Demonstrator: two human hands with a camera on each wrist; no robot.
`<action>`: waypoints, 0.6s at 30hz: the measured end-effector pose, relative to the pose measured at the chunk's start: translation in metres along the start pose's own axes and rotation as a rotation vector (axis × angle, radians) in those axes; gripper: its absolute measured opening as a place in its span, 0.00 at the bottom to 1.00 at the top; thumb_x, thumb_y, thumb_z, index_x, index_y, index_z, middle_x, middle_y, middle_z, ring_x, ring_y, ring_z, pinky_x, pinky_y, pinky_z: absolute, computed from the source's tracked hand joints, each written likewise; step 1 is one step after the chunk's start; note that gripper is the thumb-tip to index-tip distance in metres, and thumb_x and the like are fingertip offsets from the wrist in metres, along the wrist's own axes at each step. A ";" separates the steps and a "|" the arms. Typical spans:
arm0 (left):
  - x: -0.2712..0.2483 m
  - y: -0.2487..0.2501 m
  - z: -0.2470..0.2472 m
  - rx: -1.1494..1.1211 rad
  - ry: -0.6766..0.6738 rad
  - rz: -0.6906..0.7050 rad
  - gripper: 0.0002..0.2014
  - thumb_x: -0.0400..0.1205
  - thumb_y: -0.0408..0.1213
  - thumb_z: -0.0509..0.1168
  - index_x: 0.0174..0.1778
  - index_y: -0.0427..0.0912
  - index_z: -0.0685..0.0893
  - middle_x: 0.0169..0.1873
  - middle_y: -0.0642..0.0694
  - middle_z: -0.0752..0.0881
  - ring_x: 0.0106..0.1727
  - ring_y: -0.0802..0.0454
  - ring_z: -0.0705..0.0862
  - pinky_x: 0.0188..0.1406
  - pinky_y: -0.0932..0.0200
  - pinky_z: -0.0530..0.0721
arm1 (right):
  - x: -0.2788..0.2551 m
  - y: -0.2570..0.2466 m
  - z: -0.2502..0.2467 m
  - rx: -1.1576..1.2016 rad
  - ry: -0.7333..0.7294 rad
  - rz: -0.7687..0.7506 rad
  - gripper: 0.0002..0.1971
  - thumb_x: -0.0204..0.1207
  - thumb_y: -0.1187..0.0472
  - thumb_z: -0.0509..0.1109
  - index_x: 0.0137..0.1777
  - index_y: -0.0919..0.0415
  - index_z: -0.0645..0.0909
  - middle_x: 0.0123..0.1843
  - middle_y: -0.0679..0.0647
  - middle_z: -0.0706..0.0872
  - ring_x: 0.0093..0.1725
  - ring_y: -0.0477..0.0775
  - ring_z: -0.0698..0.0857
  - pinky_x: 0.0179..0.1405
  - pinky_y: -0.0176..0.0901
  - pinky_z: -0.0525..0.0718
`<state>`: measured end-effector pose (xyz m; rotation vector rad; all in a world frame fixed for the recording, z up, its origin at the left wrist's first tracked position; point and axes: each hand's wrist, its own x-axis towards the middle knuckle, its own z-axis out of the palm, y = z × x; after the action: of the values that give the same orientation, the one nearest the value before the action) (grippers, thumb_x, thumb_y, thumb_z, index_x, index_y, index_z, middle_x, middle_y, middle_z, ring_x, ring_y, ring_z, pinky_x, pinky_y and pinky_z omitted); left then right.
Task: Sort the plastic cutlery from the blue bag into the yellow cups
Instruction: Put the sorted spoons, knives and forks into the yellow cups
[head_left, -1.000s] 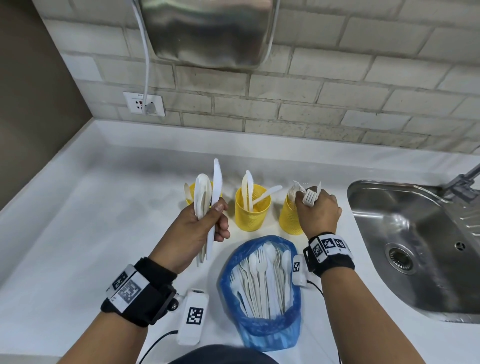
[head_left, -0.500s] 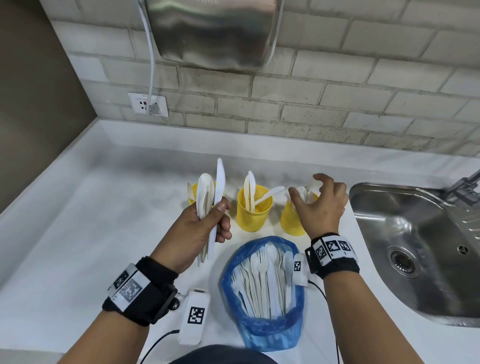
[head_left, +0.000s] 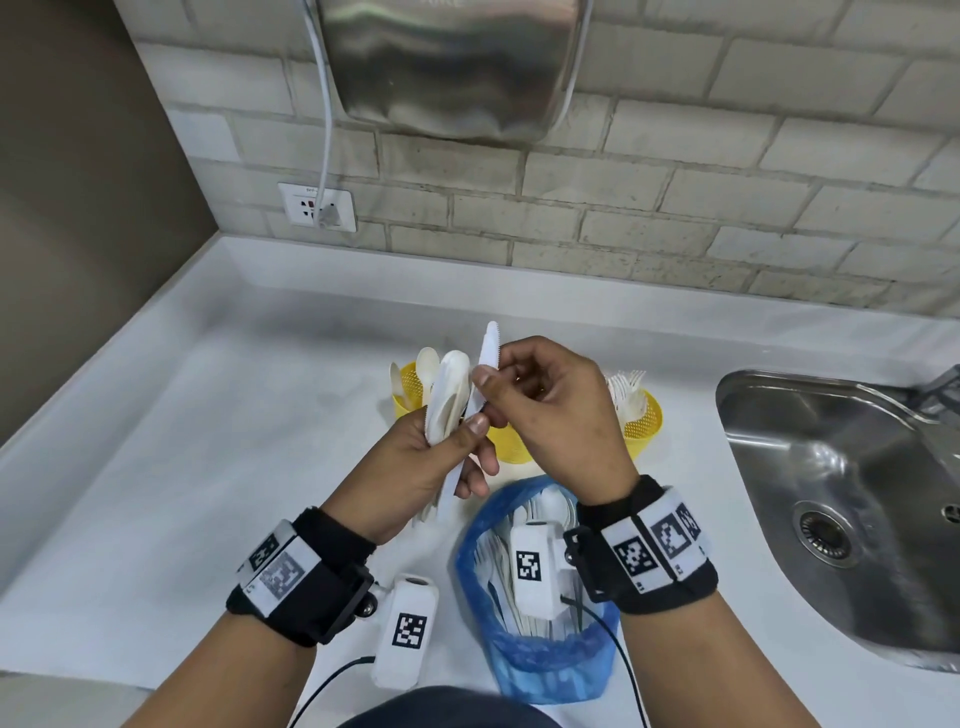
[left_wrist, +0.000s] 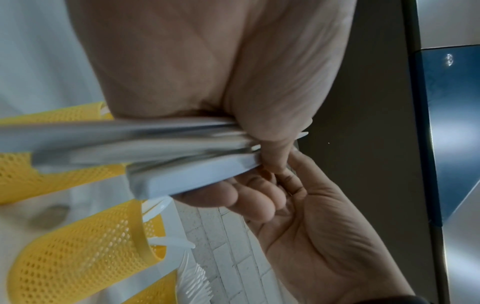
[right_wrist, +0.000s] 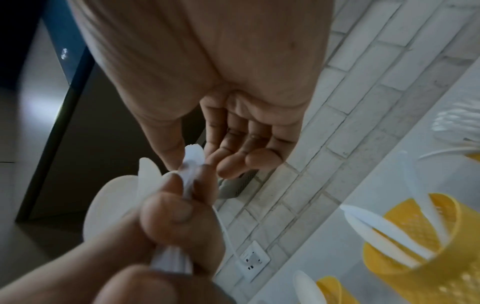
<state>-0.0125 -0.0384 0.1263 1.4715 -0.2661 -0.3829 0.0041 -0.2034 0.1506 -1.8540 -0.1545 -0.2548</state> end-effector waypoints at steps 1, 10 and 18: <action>0.000 -0.001 -0.001 0.005 0.005 0.007 0.10 0.87 0.44 0.62 0.51 0.46 0.86 0.36 0.42 0.88 0.32 0.48 0.85 0.35 0.54 0.81 | -0.001 0.000 0.002 0.018 0.010 0.011 0.11 0.75 0.52 0.81 0.49 0.57 0.87 0.36 0.53 0.89 0.33 0.57 0.90 0.41 0.61 0.90; -0.001 0.001 -0.001 0.038 0.049 0.022 0.15 0.85 0.49 0.63 0.56 0.41 0.88 0.38 0.45 0.89 0.28 0.48 0.81 0.29 0.59 0.79 | -0.005 -0.003 0.004 0.153 0.141 0.077 0.04 0.77 0.65 0.79 0.50 0.60 0.89 0.36 0.60 0.89 0.32 0.57 0.91 0.42 0.63 0.92; -0.003 0.004 0.000 0.106 0.089 0.024 0.16 0.88 0.50 0.61 0.57 0.44 0.88 0.39 0.46 0.90 0.23 0.51 0.76 0.25 0.60 0.77 | -0.005 0.001 0.004 0.268 0.137 0.093 0.03 0.80 0.69 0.76 0.50 0.62 0.88 0.33 0.51 0.88 0.29 0.52 0.87 0.33 0.43 0.85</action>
<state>-0.0147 -0.0367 0.1306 1.5837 -0.2351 -0.2870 -0.0005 -0.1998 0.1474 -1.5681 -0.0062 -0.2813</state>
